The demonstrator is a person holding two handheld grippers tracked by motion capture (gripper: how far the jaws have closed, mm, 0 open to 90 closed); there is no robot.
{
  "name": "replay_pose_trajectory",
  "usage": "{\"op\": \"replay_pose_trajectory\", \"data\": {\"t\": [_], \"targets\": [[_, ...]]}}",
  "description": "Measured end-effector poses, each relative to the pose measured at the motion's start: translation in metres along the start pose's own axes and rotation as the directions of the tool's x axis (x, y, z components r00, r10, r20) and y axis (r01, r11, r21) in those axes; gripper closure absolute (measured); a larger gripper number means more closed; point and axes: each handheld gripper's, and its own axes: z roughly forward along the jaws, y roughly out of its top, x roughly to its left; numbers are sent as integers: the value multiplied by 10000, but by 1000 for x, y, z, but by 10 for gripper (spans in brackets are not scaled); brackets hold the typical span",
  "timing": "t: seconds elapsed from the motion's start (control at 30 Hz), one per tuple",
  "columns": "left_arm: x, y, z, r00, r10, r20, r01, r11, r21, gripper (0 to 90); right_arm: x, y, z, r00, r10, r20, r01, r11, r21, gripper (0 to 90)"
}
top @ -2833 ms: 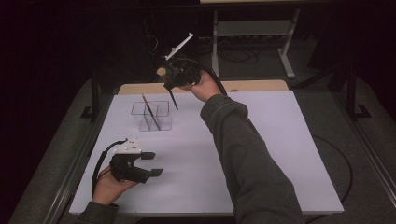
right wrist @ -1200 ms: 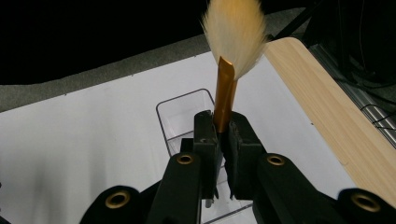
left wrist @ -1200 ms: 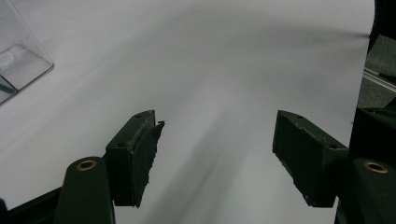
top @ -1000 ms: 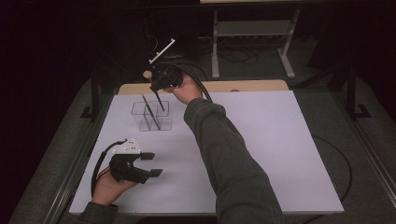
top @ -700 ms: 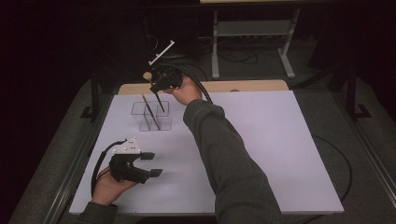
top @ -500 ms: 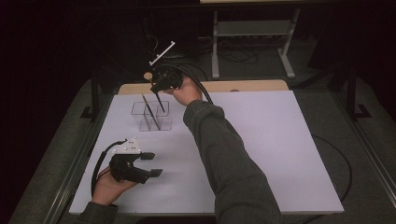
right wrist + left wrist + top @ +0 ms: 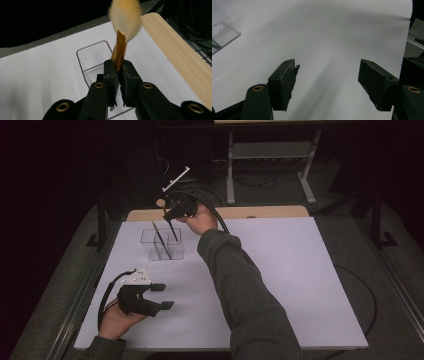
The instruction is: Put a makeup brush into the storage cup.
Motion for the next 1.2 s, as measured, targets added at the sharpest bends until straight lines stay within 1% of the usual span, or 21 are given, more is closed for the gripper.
{"op": "replay_pose_trajectory", "data": {"t": [0.23,0.3,0.33,0.4,0.43,0.57,0.77,0.8,0.83,0.9,0.93,1.03,1.07,1.2], "targets": [[0,0,0,10000,-17,10,17,10000,1,300,0,-2,3,10000,77,27,-77,10000,31,826],[0,0,0,10000,19,3,-19,10000,4,300,0,-2,3,9999,124,-16,-124,9999,33,826],[1,0,0,9999,113,-12,-113,9999,10,300,0,-3,3,9999,147,-8,-147,9999,35,826],[1,0,-1,9999,111,-5,-111,9999,5,300,0,-3,5,10000,67,17,-67,10000,-20,826],[1,0,-1,9999,121,-5,-121,9999,8,300,0,-3,5,9999,153,-46,-153,9999,20,826],[2,0,0,9999,123,-10,-123,9999,57,300,-1,-4,7,10000,16,10,-16,10000,60,826],[2,-1,0,10000,66,-3,-66,10000,40,300,-1,-6,10,10000,82,2,-82,9999,68,825],[1,-1,0,10000,42,8,-42,10000,42,300,-1,-7,10,10000,36,22,-36,10000,87,826],[2,-1,0,10000,57,13,-57,10000,47,300,0,-8,11,9999,134,3,-134,9999,101,825],[1,-1,0,10000,47,23,-48,10000,64,300,-1,-9,11,10000,46,40,-46,9999,124,825],[1,-1,0,10000,46,23,-46,10000,71,300,-1,-9,12,9999,167,-11,-166,9998,146,825],[1,-1,1,10000,43,26,-43,10000,69,300,-2,-11,13,9999,105,53,-106,9998,137,825],[1,-1,1,10000,34,29,-34,10000,56,300,-2,-12,13,9998,218,44,-219,9996,169,825],[2,-1,1,10000,24,33,-24,10000,94,300,-3,-14,14,9998,201,83,-202,9997,158,825]]}}
